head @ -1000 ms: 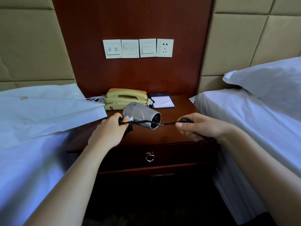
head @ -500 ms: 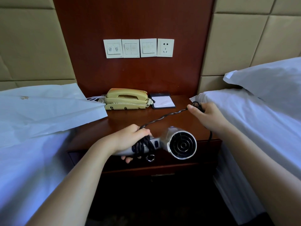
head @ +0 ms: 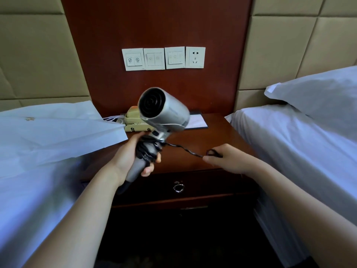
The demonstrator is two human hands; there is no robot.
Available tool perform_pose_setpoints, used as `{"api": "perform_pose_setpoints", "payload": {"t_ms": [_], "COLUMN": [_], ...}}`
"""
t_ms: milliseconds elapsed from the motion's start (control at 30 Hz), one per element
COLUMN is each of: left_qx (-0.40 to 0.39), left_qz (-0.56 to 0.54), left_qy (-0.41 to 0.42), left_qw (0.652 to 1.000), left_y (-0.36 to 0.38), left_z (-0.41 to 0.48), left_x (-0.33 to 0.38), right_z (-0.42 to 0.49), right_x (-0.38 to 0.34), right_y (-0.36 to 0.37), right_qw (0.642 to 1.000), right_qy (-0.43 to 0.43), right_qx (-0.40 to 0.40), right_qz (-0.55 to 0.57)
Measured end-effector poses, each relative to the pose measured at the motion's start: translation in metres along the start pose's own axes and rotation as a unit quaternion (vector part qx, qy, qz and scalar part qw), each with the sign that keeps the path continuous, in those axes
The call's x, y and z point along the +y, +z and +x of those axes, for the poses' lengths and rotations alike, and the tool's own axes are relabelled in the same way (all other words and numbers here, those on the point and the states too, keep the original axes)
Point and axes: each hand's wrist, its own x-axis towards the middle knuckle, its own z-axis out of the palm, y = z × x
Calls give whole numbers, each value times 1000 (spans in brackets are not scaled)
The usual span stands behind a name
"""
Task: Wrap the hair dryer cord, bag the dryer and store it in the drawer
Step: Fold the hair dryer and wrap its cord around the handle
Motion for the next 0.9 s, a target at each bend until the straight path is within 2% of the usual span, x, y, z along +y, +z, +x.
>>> {"api": "perform_pose_setpoints", "payload": {"t_ms": [100,167,267,400,533,667,800,900], "left_qx": [88,107,104,98,120,124,129,144], "left_qz": [4,-19,-45,-27,89,174,376,431], "left_qy": [11,4,3,28,14,-8,-1,8], "left_qw": [996,994,994,994,989,977,918,891], "left_y": [-5,-4,-4,-3,2,9,18,32], "left_z": [1,1,1,-3,-4,-3,3,10], "left_x": [0,2,7,10,3,-4,-11,-18], "right_z": [-11,-18,-26,-31,-32,-33,-32,-30], "right_x": [-18,-30,-46,-51,-51,-55,-65,-69], "right_y": [5,10,13,8,1,5,8,10], "right_qw": [995,989,977,963,951,926,912,907], "right_qy": [-11,-23,-60,-103,-134,-174,-232,-270], "right_qx": [-61,-80,-62,-1,63,92,109,120], "right_qz": [-73,-120,-196,-248,-272,-322,-322,-301]}}
